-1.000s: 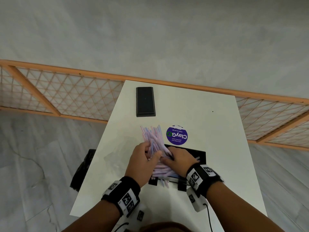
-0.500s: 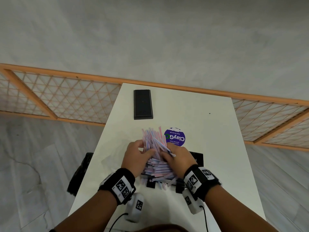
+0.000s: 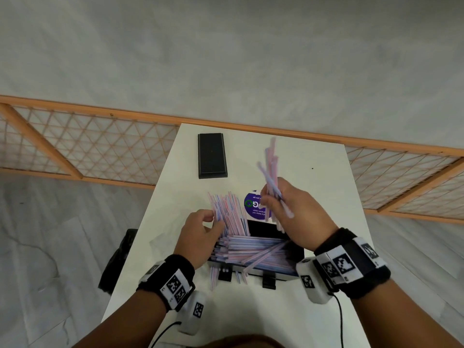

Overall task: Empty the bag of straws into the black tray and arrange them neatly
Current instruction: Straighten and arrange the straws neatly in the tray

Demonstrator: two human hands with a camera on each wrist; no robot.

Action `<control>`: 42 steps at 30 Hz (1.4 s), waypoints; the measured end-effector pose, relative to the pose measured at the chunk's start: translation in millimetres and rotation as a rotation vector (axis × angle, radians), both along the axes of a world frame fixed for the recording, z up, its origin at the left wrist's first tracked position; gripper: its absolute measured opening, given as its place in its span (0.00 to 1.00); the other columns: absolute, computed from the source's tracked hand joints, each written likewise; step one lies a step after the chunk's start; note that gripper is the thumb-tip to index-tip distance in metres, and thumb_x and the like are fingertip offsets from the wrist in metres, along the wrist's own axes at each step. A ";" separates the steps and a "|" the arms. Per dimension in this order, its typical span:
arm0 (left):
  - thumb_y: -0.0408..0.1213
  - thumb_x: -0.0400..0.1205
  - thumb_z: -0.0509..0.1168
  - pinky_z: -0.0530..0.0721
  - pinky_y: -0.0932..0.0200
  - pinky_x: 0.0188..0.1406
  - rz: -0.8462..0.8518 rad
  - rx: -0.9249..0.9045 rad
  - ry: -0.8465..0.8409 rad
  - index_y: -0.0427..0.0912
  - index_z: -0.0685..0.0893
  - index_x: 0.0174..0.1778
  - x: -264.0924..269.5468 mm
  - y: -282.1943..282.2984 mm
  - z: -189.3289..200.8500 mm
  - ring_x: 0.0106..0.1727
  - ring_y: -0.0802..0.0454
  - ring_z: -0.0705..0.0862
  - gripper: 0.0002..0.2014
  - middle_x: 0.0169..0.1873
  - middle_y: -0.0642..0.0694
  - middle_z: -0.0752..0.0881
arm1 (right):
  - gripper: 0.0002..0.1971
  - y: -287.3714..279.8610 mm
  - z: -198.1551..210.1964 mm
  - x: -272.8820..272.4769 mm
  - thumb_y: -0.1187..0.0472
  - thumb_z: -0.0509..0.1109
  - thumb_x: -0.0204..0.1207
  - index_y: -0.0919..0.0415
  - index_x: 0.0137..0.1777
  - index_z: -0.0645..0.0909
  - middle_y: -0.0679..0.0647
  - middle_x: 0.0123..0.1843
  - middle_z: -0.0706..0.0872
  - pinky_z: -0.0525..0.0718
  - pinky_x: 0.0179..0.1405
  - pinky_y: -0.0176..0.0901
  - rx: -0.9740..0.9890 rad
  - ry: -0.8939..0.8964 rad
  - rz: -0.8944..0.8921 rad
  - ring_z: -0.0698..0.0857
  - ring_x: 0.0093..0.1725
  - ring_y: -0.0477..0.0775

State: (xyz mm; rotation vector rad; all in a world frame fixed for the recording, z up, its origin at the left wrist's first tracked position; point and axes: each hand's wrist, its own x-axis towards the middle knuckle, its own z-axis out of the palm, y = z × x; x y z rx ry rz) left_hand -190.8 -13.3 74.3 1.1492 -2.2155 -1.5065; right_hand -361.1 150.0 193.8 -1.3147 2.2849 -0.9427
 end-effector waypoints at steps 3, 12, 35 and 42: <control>0.46 0.86 0.70 0.77 0.74 0.42 0.027 -0.037 0.014 0.52 0.80 0.67 5.5 2.0 0.8 0.46 0.58 0.85 0.14 0.60 0.55 0.81 | 0.06 1.3 -6.4 5.0 0.54 0.64 0.88 0.56 0.53 0.73 0.54 0.45 0.85 0.80 0.42 0.55 0.194 0.217 0.125 0.83 0.41 0.60; 0.31 0.91 0.55 0.87 0.47 0.56 0.055 0.024 0.112 0.52 0.83 0.60 17.5 0.6 -4.7 0.54 0.50 0.87 0.14 0.58 0.50 0.86 | 0.16 -18.3 -78.6 32.8 0.65 0.61 0.81 0.57 0.68 0.71 0.60 0.59 0.83 0.85 0.54 0.57 0.628 0.303 0.274 0.84 0.58 0.66; 0.67 0.78 0.70 0.73 0.53 0.74 -0.440 -0.699 0.073 0.51 0.81 0.74 13.2 43.8 5.6 0.74 0.52 0.74 0.33 0.74 0.51 0.76 | 0.23 6.2 -96.5 10.3 0.41 0.51 0.75 0.57 0.50 0.80 0.54 0.48 0.87 0.83 0.54 0.57 0.492 -0.060 0.109 0.84 0.48 0.56; 0.67 0.87 0.55 0.67 0.36 0.84 -0.689 -0.918 -0.058 0.43 0.71 0.85 -5.6 64.5 -27.1 0.77 0.46 0.76 0.37 0.75 0.47 0.80 | 0.20 0.6 -108.1 8.9 0.50 0.47 0.91 0.55 0.46 0.77 0.63 0.53 0.89 0.72 0.50 0.45 0.653 -0.121 0.158 0.78 0.43 0.53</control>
